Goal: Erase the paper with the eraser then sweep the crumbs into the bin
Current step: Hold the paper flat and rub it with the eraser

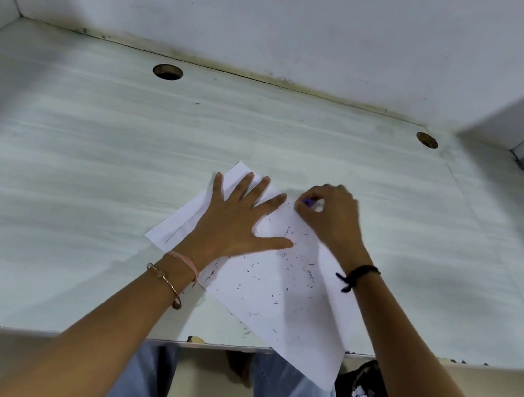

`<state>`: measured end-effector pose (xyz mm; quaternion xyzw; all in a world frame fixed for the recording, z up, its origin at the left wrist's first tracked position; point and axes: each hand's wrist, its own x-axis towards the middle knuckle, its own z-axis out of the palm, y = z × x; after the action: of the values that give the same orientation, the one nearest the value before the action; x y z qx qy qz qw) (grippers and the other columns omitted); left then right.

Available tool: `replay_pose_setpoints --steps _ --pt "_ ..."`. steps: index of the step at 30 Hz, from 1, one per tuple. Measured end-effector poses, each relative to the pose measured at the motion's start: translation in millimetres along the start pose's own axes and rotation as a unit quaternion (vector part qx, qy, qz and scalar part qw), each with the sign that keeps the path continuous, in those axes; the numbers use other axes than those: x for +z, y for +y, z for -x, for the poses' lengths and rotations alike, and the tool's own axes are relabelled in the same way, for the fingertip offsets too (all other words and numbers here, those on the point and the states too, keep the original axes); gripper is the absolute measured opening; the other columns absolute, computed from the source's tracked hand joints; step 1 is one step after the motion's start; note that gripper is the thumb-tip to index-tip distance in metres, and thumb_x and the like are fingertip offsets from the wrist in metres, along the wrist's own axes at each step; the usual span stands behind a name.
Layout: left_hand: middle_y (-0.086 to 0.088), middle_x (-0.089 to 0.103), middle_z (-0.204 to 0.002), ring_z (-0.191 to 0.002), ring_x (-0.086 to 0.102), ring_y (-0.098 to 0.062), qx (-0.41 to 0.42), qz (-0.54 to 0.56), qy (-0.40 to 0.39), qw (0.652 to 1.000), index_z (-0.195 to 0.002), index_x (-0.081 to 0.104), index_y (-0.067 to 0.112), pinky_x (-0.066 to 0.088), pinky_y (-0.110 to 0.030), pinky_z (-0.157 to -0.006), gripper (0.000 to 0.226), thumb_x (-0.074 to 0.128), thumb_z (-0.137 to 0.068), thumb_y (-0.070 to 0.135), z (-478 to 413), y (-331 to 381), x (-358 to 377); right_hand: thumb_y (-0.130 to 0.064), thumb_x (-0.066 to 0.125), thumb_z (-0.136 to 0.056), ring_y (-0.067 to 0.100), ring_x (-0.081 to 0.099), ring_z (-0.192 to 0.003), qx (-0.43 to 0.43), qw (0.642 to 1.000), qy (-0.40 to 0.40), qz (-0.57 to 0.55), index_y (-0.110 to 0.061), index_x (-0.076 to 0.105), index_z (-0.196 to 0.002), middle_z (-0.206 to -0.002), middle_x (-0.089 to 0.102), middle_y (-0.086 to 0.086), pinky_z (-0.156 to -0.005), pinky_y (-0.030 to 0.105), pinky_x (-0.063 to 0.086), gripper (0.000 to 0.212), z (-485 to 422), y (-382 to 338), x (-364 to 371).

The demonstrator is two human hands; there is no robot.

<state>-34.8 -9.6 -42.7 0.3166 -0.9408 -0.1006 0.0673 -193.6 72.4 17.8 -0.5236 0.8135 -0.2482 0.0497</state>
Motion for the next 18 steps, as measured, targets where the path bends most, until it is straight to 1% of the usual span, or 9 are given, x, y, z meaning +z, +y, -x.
replay_pose_setpoints --steps 3,4,8,9,11,13,14,15,18 --pt "0.004 -0.008 -0.164 -0.15 -0.012 -0.02 0.004 -0.012 0.011 1.0 -0.152 0.002 0.048 -0.008 -0.07 -0.11 0.102 -0.001 -0.062 0.096 0 -1 1 -0.029 0.067 -0.08 0.015 0.054 -0.085 -0.063 0.996 -0.057 -0.013 -0.025 0.071 -0.079 -0.079 0.068 -0.008 -0.08 0.039 0.044 0.005 23 -17 13" --pt "0.005 -0.009 -0.164 -0.15 -0.012 -0.02 0.002 -0.006 0.005 1.0 -0.152 0.002 0.048 -0.009 -0.069 -0.11 0.101 0.001 -0.063 0.096 0 -1 1 -0.031 0.067 -0.081 0.015 0.054 -0.086 -0.058 0.997 -0.049 -0.009 -0.027 0.07 -0.079 -0.08 0.068 -0.009 -0.08 0.039 0.044 0.006 23 -13 11" --pt "0.005 -0.01 -0.164 -0.15 -0.013 -0.019 0.002 0.001 0.002 1.0 -0.152 0.002 0.048 -0.012 -0.068 -0.111 0.094 0.012 -0.07 0.094 1 0 0 -0.029 0.065 -0.08 0.022 0.061 -0.086 0.045 0.999 -0.004 0.011 -0.024 0.071 -0.078 -0.08 0.07 -0.007 -0.084 0.047 0.048 0.008 -2 12 -7" --pt "0.005 -0.009 -0.164 -0.15 -0.013 -0.019 0.001 0.0 0.005 1.0 -0.152 0.002 0.048 -0.012 -0.068 -0.111 0.095 0.012 -0.069 0.094 1 0 1 -0.028 0.066 -0.079 0.023 0.061 -0.086 0.04 0.999 -0.001 0.002 -0.023 0.071 -0.077 -0.079 0.07 -0.007 -0.084 0.047 0.048 0.008 -2 9 -7" --pt "0.005 -0.008 -0.164 -0.15 -0.011 -0.02 0.0 -0.007 0.012 1.0 -0.152 0.003 0.048 -0.011 -0.068 -0.111 0.099 0.004 -0.065 0.096 0 -1 2 -0.03 0.066 -0.078 0.02 0.059 -0.084 -0.013 1.0 -0.019 -0.015 -0.024 0.071 -0.075 -0.073 0.066 -0.011 -0.083 0.042 0.047 0.007 8 -6 3" --pt "0.004 -0.007 -0.165 -0.151 -0.01 -0.021 0.009 -0.026 0.013 1.0 -0.152 0.001 0.047 -0.008 -0.069 -0.11 0.103 -0.006 -0.061 0.095 -1 -2 2 -0.028 0.066 -0.079 0.014 0.05 -0.079 -0.071 0.994 -0.073 -0.025 -0.023 0.07 -0.076 -0.067 0.057 -0.016 -0.078 0.035 0.042 0.007 27 -22 13" --pt "0.004 -0.007 -0.165 -0.151 -0.01 -0.022 0.01 -0.027 0.01 1.0 -0.152 0.001 0.047 -0.007 -0.069 -0.11 0.102 -0.005 -0.062 0.094 -1 -2 2 -0.027 0.067 -0.08 0.013 0.047 -0.078 -0.083 0.993 -0.078 -0.02 -0.023 0.07 -0.078 -0.067 0.055 -0.016 -0.077 0.034 0.041 0.006 30 -23 14" --pt "0.004 -0.007 -0.164 -0.151 -0.011 -0.021 0.006 -0.018 0.007 1.0 -0.152 0.001 0.047 -0.009 -0.069 -0.111 0.1 0.0 -0.064 0.094 -1 -2 1 -0.028 0.067 -0.081 0.012 0.048 -0.079 -0.076 0.995 -0.062 -0.013 -0.024 0.07 -0.079 -0.069 0.057 -0.016 -0.077 0.035 0.042 0.006 26 -19 12" --pt "0.006 -0.009 -0.164 -0.15 -0.013 -0.019 0.0 0.007 0.003 1.0 -0.152 0.002 0.048 -0.012 -0.067 -0.111 0.094 0.015 -0.071 0.094 0 0 1 -0.03 0.066 -0.079 0.017 0.059 -0.082 0.007 1.0 -0.003 -0.008 -0.026 0.07 -0.076 -0.077 0.068 -0.01 -0.08 0.044 0.049 0.006 3 7 -1"
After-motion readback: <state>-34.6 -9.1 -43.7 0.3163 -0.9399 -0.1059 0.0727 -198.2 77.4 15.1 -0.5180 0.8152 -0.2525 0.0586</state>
